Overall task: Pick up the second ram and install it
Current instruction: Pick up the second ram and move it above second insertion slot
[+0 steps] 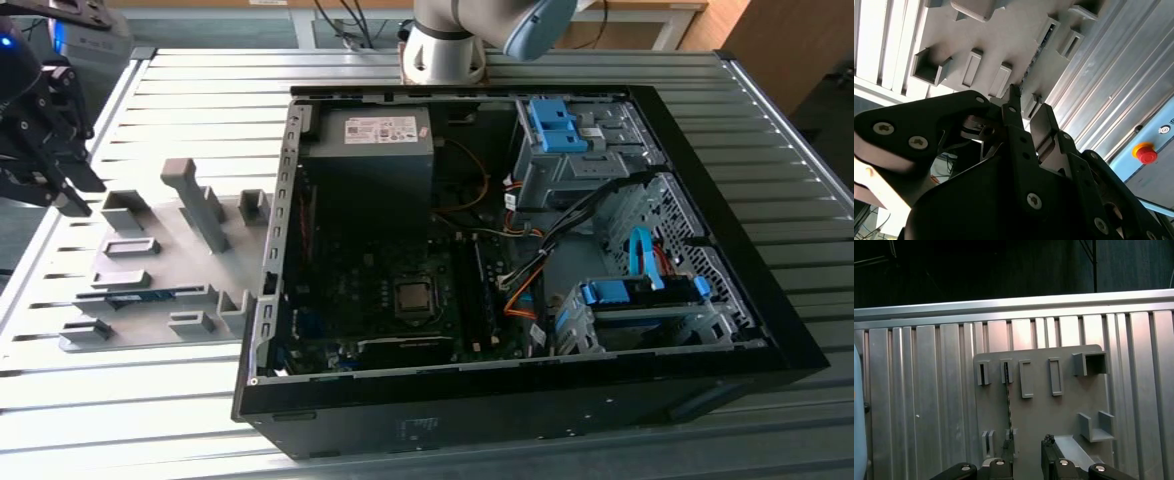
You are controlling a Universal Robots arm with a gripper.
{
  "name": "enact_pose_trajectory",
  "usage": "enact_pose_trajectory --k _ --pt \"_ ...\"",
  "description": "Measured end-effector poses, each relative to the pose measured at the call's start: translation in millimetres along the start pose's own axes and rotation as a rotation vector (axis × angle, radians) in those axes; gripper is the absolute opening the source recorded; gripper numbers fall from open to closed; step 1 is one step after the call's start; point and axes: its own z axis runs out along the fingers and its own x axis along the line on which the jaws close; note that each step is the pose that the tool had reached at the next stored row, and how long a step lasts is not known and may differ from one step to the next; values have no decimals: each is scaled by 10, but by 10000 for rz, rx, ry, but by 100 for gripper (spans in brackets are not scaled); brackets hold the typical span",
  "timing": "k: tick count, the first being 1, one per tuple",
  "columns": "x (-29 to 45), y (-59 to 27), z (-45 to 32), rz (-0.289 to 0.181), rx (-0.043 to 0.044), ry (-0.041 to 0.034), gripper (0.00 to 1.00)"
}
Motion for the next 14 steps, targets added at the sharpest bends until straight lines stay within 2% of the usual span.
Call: enact_pose_trajectory --k 14 --pt "1 11 36 0 40 -3 36"
